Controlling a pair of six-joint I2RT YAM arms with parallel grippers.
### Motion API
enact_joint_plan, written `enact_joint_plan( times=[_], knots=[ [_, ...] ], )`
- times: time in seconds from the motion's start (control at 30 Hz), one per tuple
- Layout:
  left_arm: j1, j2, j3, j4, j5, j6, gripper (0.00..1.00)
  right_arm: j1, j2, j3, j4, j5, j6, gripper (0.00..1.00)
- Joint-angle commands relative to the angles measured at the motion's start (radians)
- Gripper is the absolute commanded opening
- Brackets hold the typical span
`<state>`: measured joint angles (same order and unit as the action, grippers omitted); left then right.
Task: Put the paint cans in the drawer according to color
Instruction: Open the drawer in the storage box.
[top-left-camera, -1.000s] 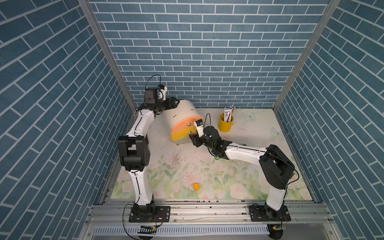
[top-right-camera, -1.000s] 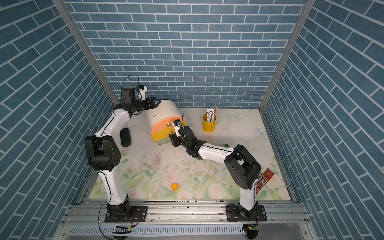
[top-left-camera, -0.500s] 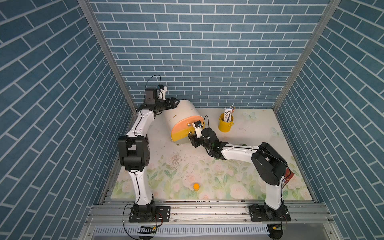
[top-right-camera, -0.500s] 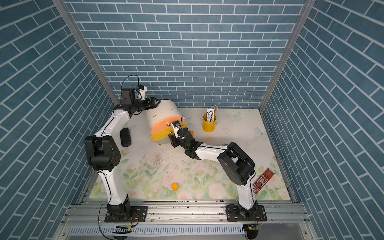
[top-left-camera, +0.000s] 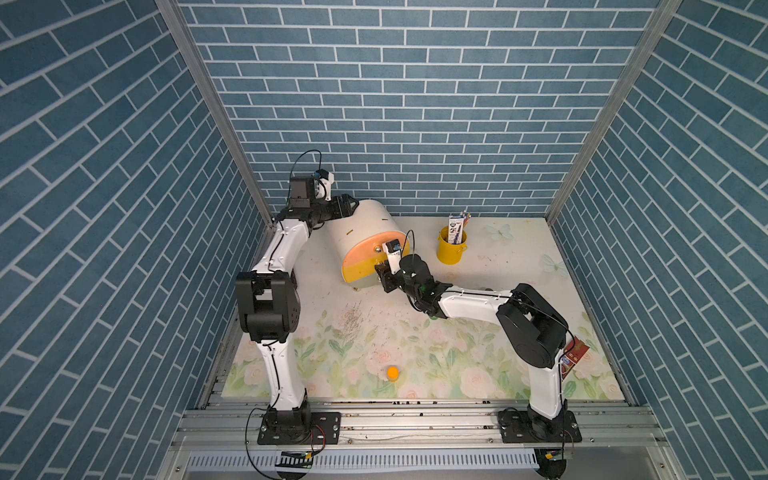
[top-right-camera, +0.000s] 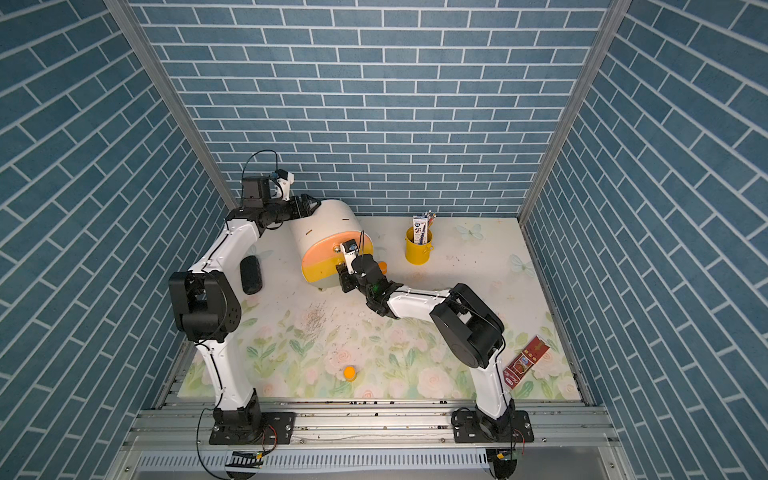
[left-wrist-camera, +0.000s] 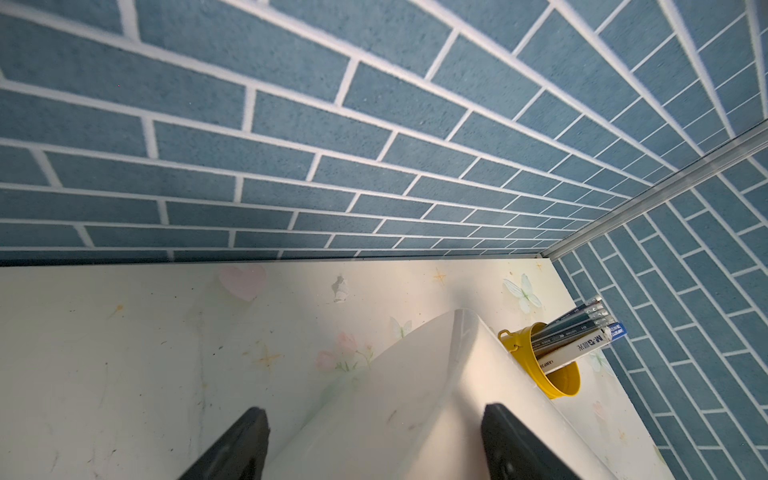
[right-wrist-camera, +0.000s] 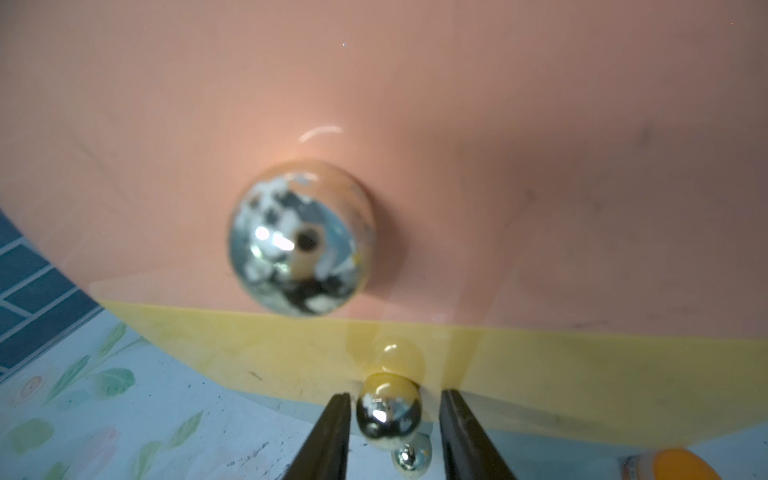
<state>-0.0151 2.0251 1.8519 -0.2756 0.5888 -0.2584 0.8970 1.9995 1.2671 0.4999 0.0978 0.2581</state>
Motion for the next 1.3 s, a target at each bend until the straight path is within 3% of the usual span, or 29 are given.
enact_joint_plan(
  times=[0.0,0.5,0.77,1.27],
  knots=[
    [0.004,-0.019,-0.022,-0.056,0.003,-0.003,0.85,0.003,0.025,0.034,0.03,0.02,0.013,0.37],
    [0.006,-0.016,-0.006,-0.062,-0.003,-0.002,0.85,0.002,0.006,0.02,0.017,0.02,0.007,0.25],
    [0.01,-0.009,0.017,-0.077,-0.011,0.005,0.85,0.004,-0.038,-0.037,0.025,0.006,0.015,0.23],
    [0.006,-0.09,0.058,-0.111,-0.132,0.059,0.91,0.019,-0.14,-0.148,0.02,-0.001,0.023,0.22]
  ],
)
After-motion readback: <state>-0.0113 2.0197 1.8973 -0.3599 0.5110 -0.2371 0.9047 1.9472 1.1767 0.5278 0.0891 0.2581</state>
